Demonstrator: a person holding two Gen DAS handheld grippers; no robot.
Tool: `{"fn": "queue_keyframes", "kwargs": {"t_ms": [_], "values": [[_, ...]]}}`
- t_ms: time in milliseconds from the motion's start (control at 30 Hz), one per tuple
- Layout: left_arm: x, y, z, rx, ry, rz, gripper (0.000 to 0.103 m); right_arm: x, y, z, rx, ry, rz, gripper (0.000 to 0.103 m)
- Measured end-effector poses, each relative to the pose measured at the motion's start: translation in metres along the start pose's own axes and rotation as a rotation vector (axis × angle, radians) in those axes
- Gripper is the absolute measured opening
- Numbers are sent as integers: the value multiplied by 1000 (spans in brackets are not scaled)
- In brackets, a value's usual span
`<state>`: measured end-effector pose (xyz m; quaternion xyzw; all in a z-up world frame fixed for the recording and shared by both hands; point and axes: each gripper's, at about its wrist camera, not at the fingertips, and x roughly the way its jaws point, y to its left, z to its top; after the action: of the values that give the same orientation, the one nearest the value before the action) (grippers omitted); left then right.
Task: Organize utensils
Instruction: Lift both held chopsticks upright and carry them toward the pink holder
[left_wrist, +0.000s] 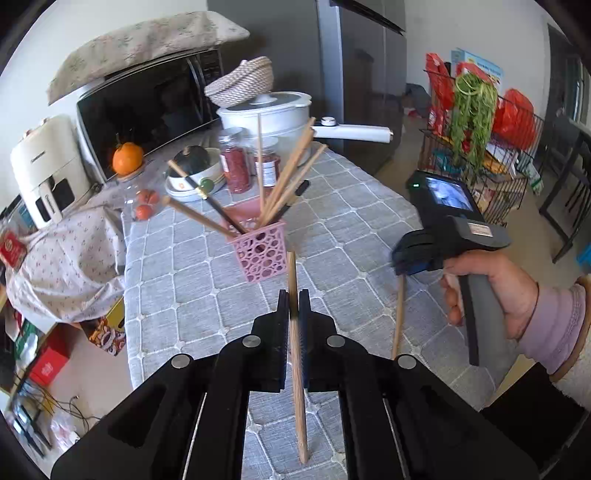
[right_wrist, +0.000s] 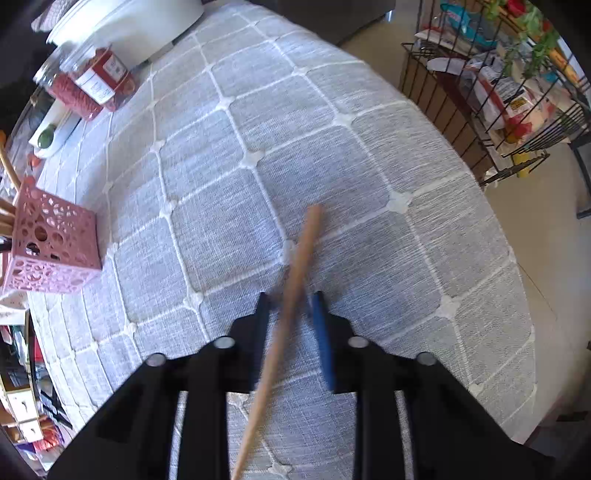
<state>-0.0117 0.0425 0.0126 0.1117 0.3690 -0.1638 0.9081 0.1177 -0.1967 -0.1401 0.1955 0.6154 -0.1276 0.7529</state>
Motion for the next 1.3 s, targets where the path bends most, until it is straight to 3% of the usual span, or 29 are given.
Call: {"fn": "queue_keyframes", "kwargs": {"t_ms": [133, 333, 567, 800, 1100, 1200, 1233, 1300], "values": [[-6, 8, -3, -25, -9, 4, 5, -18, -8, -1, 22, -24, 83, 8], [-16, 14, -6, -36, -18, 22, 5, -98, 5, -25, -155, -195, 175, 8], [-35, 25, 0, -90, -33, -14, 5, -173, 19, -72, -353, -303, 254, 8], [-61, 44, 41, -159, -85, -71, 5, -240, 30, -86, -463, -414, 301, 8], [-72, 63, 115, -204, -147, -104, 5, -307, 44, -60, -470, -450, 411, 8], [-57, 70, 114, -231, -95, -144, 5, -319, 44, -58, -484, -481, 441, 8], [-43, 68, 105, -207, -29, -151, 5, -320, 43, -58, -487, -490, 449, 8], [-10, 54, 86, -121, 146, -182, 18, -318, 37, -59, -485, -497, 460, 8]]}}
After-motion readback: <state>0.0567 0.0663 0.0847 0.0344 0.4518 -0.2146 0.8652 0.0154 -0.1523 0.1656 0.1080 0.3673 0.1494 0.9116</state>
